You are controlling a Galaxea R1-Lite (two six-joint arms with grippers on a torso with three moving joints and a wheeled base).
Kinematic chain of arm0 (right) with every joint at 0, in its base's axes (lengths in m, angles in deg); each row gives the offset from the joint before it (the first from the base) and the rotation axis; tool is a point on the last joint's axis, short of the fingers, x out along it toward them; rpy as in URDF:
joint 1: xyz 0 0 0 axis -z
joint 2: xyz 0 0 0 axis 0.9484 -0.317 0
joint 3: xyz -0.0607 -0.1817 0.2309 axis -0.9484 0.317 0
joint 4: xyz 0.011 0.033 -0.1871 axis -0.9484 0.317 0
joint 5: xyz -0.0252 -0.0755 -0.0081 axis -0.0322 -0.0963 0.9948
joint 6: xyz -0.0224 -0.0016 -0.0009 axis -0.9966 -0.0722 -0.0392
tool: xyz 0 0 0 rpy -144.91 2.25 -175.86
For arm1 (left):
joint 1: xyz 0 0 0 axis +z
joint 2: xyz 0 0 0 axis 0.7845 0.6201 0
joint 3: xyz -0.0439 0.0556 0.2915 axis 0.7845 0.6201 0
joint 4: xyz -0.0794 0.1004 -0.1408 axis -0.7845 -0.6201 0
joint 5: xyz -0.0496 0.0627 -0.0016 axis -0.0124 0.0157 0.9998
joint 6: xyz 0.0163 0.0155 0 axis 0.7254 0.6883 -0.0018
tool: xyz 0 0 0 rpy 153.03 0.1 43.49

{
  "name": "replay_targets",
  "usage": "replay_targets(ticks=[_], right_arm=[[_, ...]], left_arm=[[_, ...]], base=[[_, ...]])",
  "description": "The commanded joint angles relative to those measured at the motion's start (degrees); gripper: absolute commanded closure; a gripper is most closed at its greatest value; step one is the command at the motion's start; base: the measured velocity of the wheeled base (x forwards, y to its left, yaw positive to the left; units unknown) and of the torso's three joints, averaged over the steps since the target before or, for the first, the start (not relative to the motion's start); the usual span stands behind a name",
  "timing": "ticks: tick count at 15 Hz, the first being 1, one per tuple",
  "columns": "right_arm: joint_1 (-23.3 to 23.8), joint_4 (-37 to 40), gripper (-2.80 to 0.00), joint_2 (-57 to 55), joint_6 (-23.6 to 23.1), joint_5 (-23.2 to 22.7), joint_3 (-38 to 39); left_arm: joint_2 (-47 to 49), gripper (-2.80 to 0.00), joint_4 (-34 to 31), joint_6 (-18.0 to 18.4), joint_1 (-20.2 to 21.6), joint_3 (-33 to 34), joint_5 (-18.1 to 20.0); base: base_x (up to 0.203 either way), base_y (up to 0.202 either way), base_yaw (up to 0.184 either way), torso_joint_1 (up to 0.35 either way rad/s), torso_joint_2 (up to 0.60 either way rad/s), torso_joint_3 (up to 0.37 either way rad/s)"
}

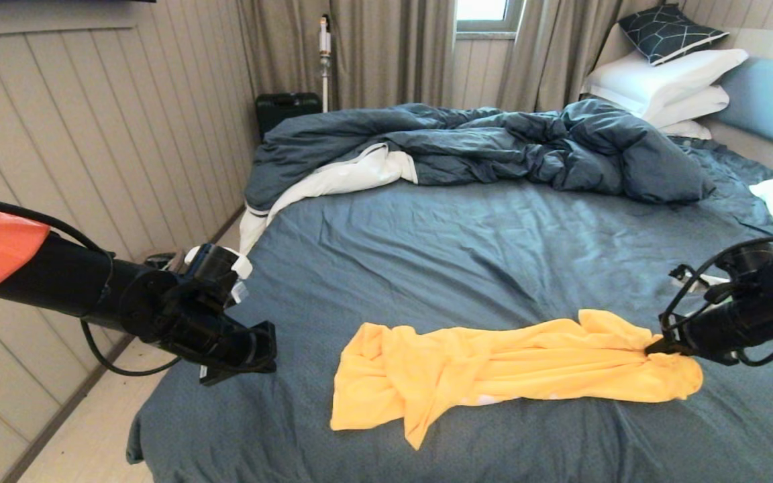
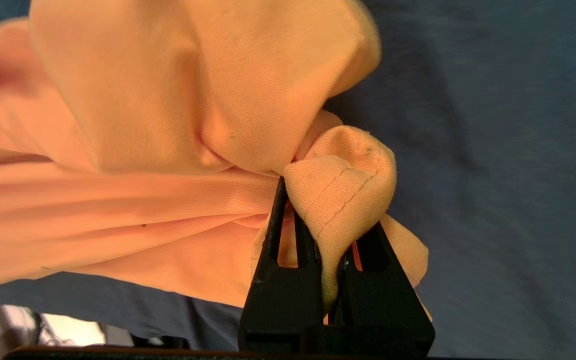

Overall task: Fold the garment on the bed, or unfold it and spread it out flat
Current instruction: Fold the yellow T-shirt

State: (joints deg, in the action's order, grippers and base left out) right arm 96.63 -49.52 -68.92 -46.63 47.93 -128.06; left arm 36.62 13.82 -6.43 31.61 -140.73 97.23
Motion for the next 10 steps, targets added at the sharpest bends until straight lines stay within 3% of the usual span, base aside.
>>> replay_targets(ticks=[1, 3, 6, 9, 10], right_arm=[[5.2, 2.3, 0.00, 0.2, -1.6, -0.1, -2.2], [9.4, 8.6, 0.00, 1.6, -4.2, -0.3, -7.8], [9.2, 11.5, 0.00, 3.4, -4.5, -0.5, -10.1], [3.7, 15.3, 0.00, 7.2, -3.2, -0.7, -11.8], [-0.6, 16.2, 0.00, 8.7, -2.1, -0.7, -12.2]], left_arm=[[-0.2, 0.00, 0.0, -0.2, -0.1, 0.1, 0.1], [-0.3, 0.00, 0.0, -0.2, -0.1, 0.1, 0.1], [-0.7, 0.00, 0.0, -0.2, -0.1, 0.3, 0.1], [-1.1, 0.00, 0.0, -0.2, -0.1, 0.5, 0.1], [-1.4, 0.00, 0.0, -0.3, -0.1, 0.6, 0.1]], base=[[0.000, 0.000, 0.000, 0.000, 0.00, 0.000], [0.000, 0.000, 0.000, 0.000, 0.00, 0.000], [0.000, 0.000, 0.000, 0.000, 0.00, 0.000], [0.000, 0.000, 0.000, 0.000, 0.00, 0.000], [0.000, 0.000, 0.000, 0.000, 0.00, 0.000]])
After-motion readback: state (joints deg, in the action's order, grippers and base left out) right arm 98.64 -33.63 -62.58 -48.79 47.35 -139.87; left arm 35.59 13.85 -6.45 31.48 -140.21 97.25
